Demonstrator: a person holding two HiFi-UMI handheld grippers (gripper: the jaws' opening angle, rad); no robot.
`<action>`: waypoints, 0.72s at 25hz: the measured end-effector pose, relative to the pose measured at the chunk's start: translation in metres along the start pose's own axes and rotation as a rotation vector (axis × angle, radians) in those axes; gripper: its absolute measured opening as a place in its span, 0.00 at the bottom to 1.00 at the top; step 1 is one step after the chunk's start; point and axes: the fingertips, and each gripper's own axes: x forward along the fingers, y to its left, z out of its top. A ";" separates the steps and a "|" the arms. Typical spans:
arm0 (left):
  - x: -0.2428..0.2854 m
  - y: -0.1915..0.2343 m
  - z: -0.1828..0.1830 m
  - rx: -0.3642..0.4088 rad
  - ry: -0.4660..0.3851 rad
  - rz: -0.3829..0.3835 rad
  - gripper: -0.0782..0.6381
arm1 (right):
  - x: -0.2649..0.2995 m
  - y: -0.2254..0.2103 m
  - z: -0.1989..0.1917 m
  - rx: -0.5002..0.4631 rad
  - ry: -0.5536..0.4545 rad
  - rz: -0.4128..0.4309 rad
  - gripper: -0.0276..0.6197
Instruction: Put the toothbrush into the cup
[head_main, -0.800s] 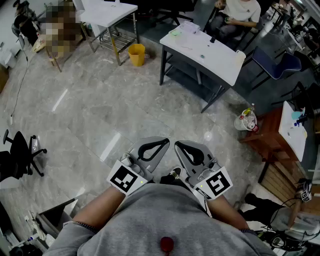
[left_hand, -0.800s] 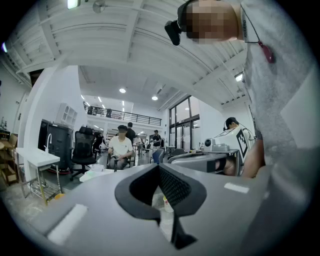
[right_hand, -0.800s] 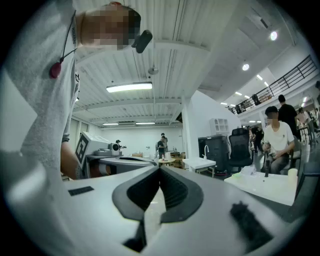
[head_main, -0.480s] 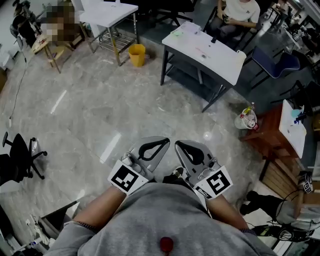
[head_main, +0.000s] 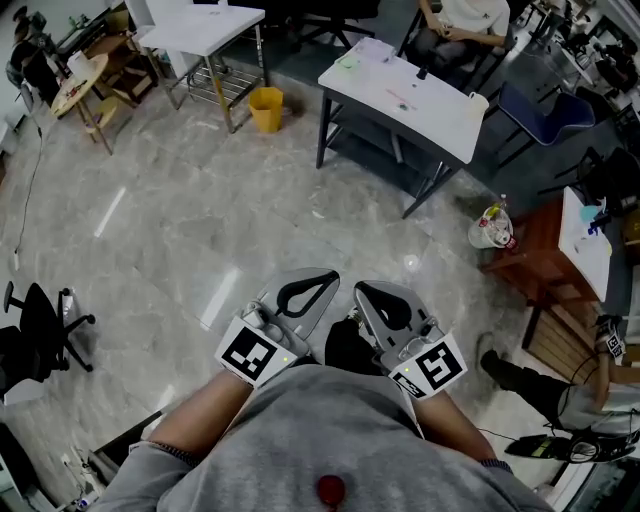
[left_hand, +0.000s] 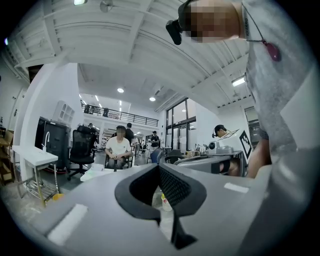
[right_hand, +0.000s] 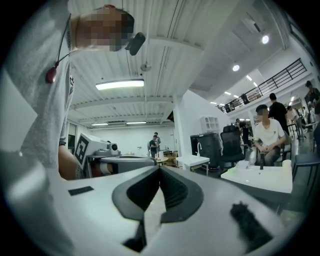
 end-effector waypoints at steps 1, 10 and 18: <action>0.005 0.002 -0.001 -0.001 0.003 -0.004 0.11 | 0.001 -0.006 0.000 0.001 0.000 -0.004 0.05; 0.073 0.034 0.009 0.021 0.004 -0.017 0.12 | 0.014 -0.087 0.007 -0.004 -0.021 -0.033 0.05; 0.153 0.061 0.020 0.035 0.015 -0.019 0.12 | 0.018 -0.173 0.023 -0.029 -0.032 -0.032 0.05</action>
